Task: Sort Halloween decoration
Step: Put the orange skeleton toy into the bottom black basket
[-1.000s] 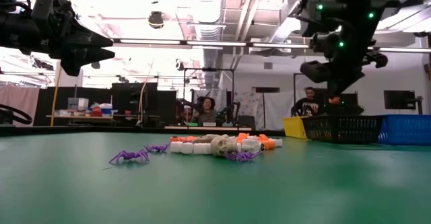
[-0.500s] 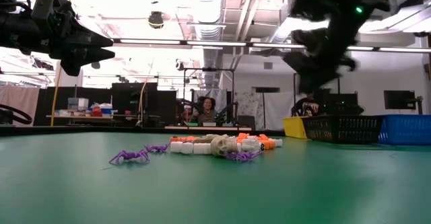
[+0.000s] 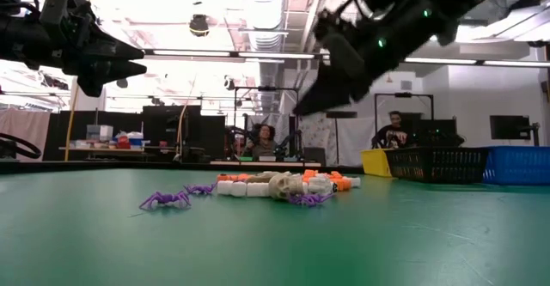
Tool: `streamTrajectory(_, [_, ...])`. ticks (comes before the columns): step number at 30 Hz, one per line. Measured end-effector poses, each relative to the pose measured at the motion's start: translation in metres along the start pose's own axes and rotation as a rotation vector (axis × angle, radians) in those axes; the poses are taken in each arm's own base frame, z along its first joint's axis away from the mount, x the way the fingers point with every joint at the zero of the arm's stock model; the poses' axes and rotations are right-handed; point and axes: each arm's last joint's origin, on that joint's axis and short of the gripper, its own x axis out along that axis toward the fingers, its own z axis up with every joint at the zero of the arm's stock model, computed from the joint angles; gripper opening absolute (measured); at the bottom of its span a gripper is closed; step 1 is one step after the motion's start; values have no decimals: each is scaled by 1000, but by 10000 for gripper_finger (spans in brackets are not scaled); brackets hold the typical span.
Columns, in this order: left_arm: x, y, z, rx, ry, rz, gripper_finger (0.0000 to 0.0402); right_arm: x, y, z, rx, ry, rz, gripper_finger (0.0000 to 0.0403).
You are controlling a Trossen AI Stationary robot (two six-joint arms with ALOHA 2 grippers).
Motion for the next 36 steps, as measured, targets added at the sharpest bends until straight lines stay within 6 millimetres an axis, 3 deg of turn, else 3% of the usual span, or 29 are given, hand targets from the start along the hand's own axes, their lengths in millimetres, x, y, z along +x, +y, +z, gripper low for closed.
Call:
streamTrajectory(5, [0,0,0,0,0,1,178,15,6,-16,-1,86,114,148])
streamTrajectory(16, [0,0,0,0,0,2,178,19,7,-25,-12,144,127,148])
streamTrajectory(29, [0,0,0,0,0,3,178,46,11,-56,17,258,118,146])
streamTrajectory(36, [0,0,0,0,0,3,178,39,8,-49,21,240,97,86])
